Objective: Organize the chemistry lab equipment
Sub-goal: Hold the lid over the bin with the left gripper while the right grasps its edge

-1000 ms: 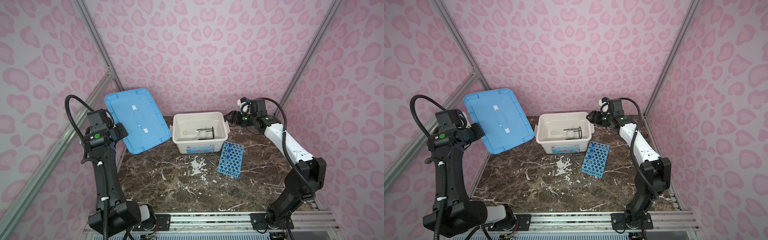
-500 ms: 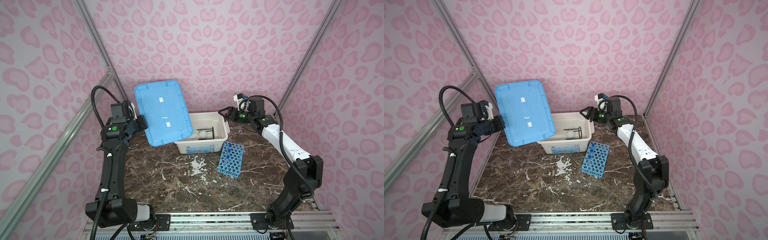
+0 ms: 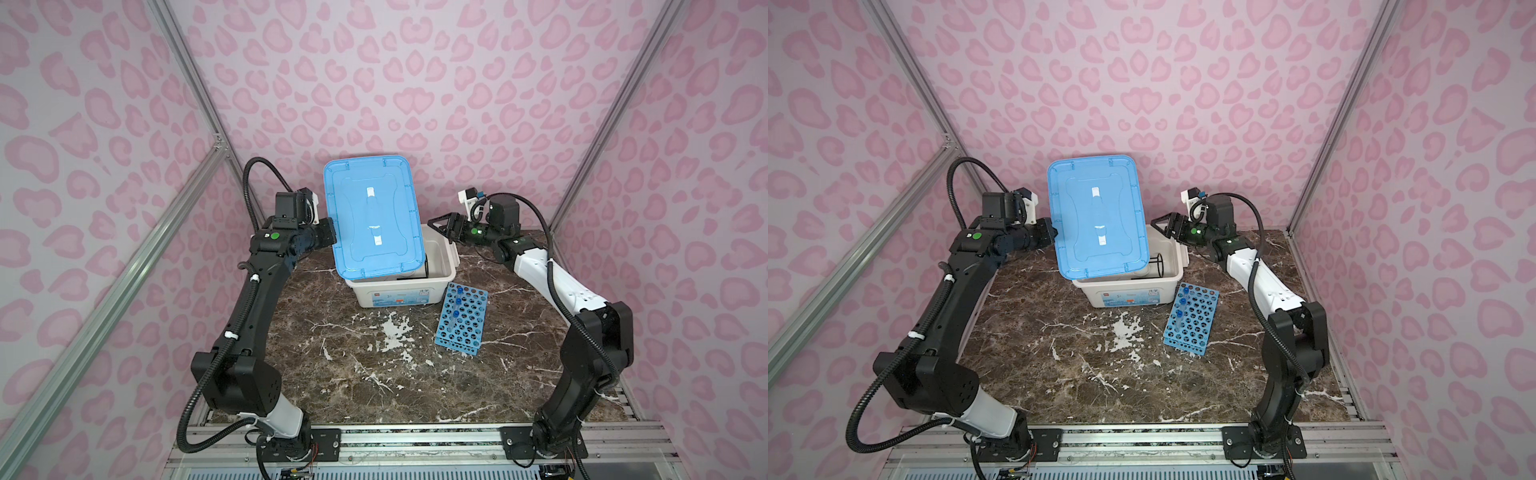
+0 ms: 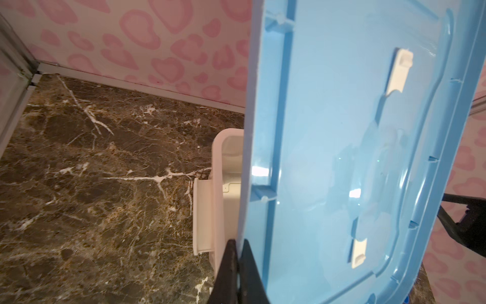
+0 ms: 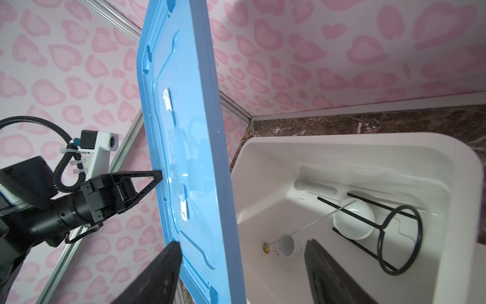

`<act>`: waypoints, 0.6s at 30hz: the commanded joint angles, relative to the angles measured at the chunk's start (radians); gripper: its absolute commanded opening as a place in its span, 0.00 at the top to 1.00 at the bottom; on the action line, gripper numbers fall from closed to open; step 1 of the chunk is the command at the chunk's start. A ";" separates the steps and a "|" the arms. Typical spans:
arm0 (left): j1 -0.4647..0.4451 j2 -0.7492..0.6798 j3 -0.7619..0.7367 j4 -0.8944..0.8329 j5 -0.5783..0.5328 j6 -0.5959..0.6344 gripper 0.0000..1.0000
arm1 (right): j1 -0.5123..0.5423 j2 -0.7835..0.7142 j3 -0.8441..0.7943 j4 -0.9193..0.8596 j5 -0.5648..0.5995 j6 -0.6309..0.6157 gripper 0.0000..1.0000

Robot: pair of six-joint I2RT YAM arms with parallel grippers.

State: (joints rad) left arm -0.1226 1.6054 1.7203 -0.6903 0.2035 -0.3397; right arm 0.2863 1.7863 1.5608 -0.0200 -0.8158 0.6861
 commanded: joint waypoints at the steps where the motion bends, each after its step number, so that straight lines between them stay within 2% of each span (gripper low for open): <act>1: -0.021 0.034 0.042 0.076 0.041 -0.022 0.97 | 0.003 0.012 -0.012 0.051 -0.027 0.028 0.26; 13: -0.070 0.142 0.123 0.101 0.114 -0.023 0.97 | 0.017 0.013 -0.022 0.091 -0.055 0.061 0.37; 18: -0.072 0.190 0.170 0.092 0.137 -0.021 0.97 | 0.019 -0.009 -0.034 0.064 -0.061 0.041 0.46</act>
State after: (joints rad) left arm -0.1936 1.7771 1.8587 -0.6533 0.2985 -0.3546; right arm 0.3031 1.7878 1.5379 0.0349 -0.8574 0.7410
